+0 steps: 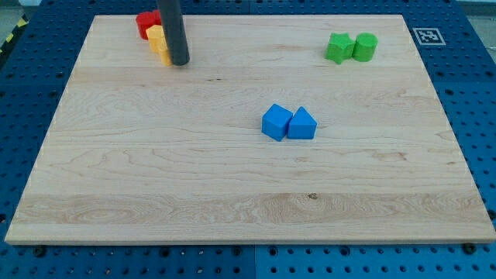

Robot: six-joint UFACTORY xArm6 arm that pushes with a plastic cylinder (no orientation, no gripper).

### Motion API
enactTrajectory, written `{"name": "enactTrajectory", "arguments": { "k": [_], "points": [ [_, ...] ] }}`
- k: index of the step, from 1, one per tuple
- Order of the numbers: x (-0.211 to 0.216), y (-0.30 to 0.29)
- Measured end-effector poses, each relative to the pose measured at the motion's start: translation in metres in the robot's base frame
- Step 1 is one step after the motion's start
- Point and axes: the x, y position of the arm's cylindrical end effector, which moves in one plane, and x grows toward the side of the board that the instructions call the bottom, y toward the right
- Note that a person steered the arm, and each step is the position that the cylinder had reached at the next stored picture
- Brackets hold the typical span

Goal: Push the green circle along with the green star towards center

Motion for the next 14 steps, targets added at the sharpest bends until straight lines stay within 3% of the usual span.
{"name": "enactTrajectory", "arguments": {
  "k": [3,5,7,8,10,12,14],
  "points": [
    [-0.004,0.021],
    [0.062,0.215],
    [0.048,0.427],
    [0.016,0.464],
    [-0.030,0.425],
    [-0.027,0.392],
    [-0.027,0.318]
  ]
}}
